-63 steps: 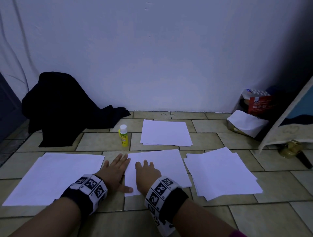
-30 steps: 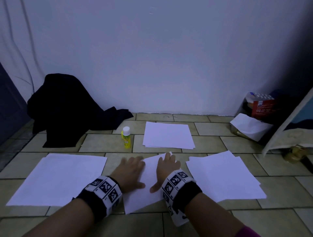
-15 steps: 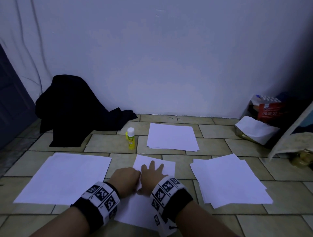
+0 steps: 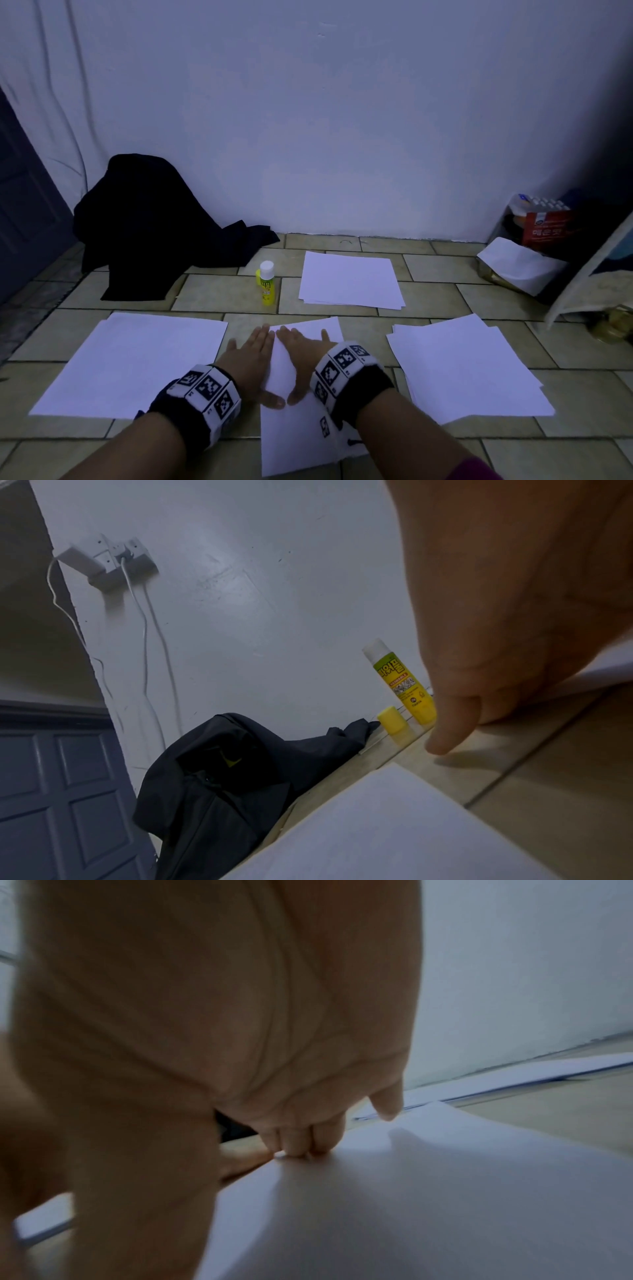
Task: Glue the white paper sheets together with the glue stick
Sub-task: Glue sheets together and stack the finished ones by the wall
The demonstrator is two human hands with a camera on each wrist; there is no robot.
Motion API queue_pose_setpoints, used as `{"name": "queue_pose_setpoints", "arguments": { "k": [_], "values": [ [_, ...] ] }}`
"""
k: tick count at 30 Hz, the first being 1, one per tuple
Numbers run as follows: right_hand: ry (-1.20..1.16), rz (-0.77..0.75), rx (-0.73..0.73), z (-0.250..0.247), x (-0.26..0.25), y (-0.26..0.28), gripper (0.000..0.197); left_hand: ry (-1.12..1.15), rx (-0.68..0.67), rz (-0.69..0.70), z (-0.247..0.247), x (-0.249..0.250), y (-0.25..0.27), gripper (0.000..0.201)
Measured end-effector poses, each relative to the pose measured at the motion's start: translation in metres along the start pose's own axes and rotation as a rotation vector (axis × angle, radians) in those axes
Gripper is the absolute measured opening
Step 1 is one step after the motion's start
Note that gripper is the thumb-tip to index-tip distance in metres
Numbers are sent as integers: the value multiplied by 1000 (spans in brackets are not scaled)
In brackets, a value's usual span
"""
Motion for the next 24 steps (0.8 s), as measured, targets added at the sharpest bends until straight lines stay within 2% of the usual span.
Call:
{"name": "queue_pose_setpoints", "arguments": {
  "k": [4,6,11,16,18,20,22,24],
  "values": [
    [-82,132,-43,-9,36,29,99,25,4,4,0,0,2,122],
    [-92,204,-45,-11,52,36,97,35,-6,12,1,-1,2,123],
    [-91,283,-13,-5,65,21,103,39,-8,12,1,-2,3,122],
    [-52,307,91,1,55,8,111,-19,-21,4,-3,-5,9,113],
    [-5,345,163,-1,48,11,98,-81,12,-25,-12,-3,14,105],
    [25,381,232,-4,41,14,74,-124,125,-36,-24,4,17,89],
    [-4,373,245,-4,33,16,52,-83,233,22,-31,15,19,70],
    [-58,380,267,3,20,11,38,-45,250,97,-28,27,16,54]
  ]
}}
Point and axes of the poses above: each hand's wrist, its own y-axis away from the middle knuckle, its own z-axis out of the palm, x = y × z, the point moved 5 cm from there along -y, towards the middle knuckle, and after that the axes turned 3 degrees about -x, right-handed, at the moved point
